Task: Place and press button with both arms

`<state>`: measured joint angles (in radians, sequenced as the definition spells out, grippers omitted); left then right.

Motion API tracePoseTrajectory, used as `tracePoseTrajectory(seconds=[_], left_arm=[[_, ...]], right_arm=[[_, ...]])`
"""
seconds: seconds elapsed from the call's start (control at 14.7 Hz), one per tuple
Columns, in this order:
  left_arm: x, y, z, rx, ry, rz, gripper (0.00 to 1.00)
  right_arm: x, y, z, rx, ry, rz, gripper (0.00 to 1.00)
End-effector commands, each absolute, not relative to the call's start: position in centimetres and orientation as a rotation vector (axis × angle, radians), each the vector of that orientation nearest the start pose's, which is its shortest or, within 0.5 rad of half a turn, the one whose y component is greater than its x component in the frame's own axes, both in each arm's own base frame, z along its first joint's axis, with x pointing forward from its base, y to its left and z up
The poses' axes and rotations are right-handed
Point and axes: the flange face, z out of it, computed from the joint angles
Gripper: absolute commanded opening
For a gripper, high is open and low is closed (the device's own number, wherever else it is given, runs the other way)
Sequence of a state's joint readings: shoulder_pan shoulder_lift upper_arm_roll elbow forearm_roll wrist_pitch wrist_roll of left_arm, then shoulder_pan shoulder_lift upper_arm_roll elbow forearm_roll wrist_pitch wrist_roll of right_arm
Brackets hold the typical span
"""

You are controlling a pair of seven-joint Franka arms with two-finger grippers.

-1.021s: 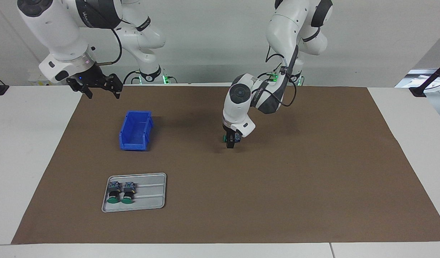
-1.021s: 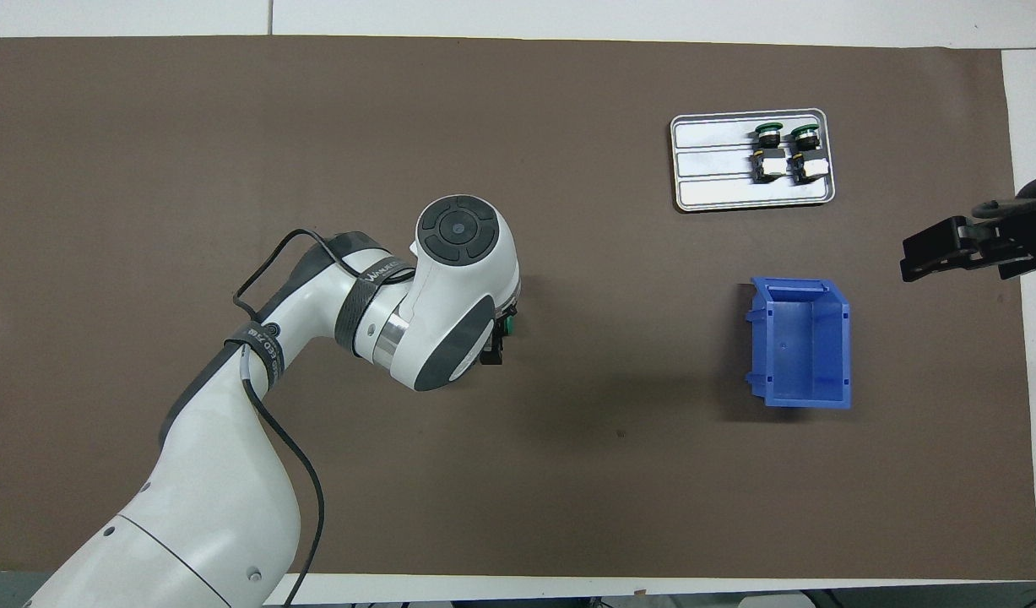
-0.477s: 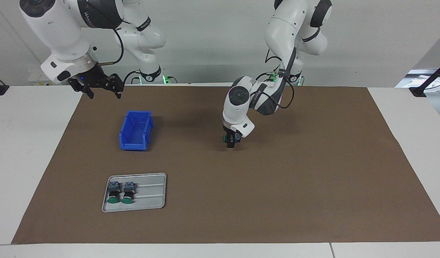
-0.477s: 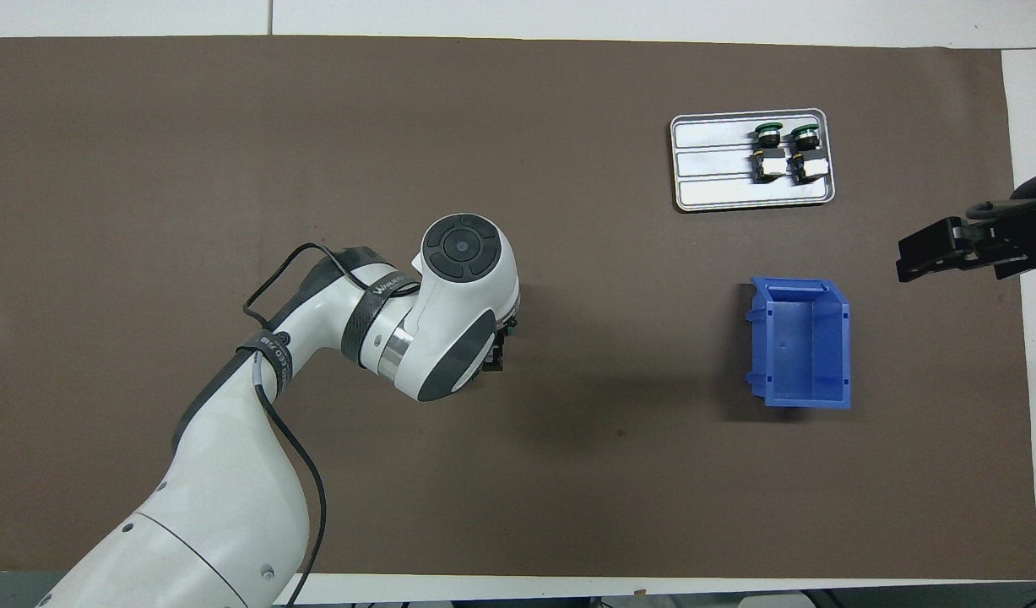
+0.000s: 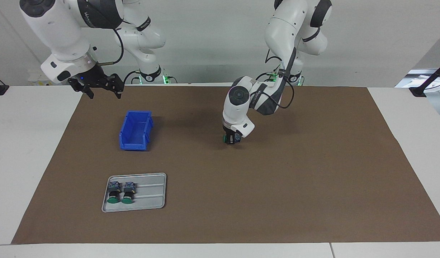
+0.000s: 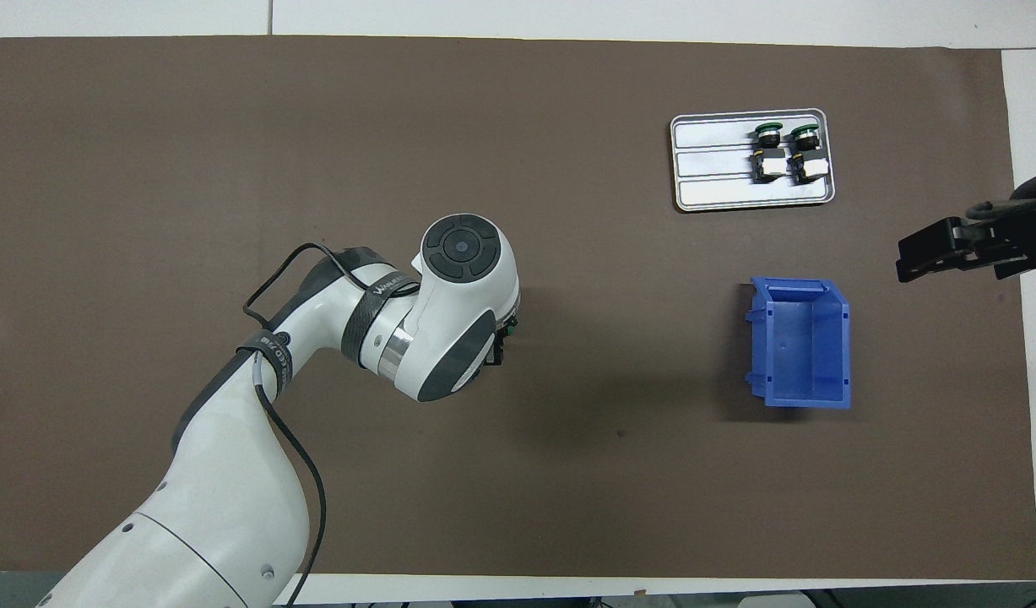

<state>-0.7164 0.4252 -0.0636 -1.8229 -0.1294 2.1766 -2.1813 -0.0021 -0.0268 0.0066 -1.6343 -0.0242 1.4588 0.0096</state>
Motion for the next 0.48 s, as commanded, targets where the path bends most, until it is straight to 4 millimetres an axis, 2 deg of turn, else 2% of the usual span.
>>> tracePoseTrajectory(seconds=[0.0,0.14,0.41], left_arm=[[45.0,-45.1,30.2,-2.275,-2.098,0.180,0.32],[45.3,-45.0,30.5,-2.274,-2.095,0.181,0.28],[46.3,-44.3,32.8,-2.305,-2.115,0.177,0.22]], right_arm=[[52.5,-0.1,60.2,-3.151,-0.016,0.235,0.98],[52.5,-0.1,60.1,-3.151,-0.016,0.237,0.98],[52.5,-0.1,60.1,-3.151,-0.016,0.237,0.98]])
